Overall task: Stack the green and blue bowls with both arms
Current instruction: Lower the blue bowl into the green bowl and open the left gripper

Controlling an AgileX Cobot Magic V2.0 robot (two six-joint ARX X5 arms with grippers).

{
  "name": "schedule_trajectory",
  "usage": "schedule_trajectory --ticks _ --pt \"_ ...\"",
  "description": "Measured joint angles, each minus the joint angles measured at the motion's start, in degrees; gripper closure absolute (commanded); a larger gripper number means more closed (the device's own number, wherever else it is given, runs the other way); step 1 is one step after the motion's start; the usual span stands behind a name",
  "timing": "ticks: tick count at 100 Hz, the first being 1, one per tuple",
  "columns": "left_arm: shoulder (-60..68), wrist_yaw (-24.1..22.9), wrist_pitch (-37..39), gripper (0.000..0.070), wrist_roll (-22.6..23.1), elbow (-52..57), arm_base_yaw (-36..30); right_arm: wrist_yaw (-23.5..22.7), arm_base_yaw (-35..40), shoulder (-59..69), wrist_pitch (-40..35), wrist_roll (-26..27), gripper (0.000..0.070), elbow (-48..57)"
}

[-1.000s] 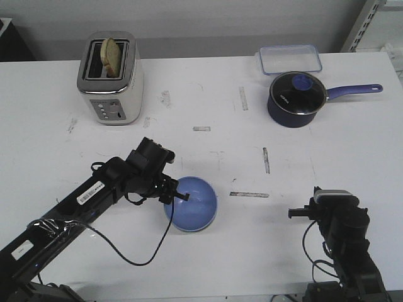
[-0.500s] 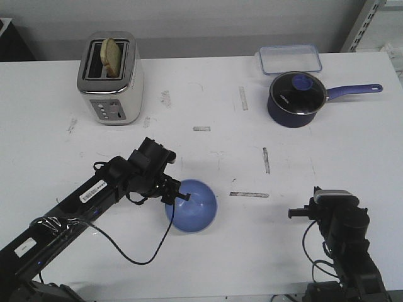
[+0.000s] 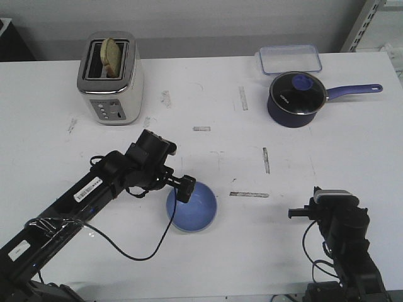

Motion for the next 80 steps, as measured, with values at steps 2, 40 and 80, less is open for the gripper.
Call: schedule_trajectory --ticks 2,40,80 --pt "0.0 -0.09 -0.24 0.0229 0.07 0.66 0.04 0.0 0.0 -0.02 0.0 0.0 0.07 0.0" --pt "-0.24 -14.4 -4.31 0.0658 9.05 9.05 4.02 0.0 0.0 -0.02 -0.04 0.0 0.07 0.0" --pt "-15.74 -15.65 4.28 0.0663 11.58 -1.11 14.27 0.0 0.0 -0.02 -0.02 0.0 0.07 0.0"
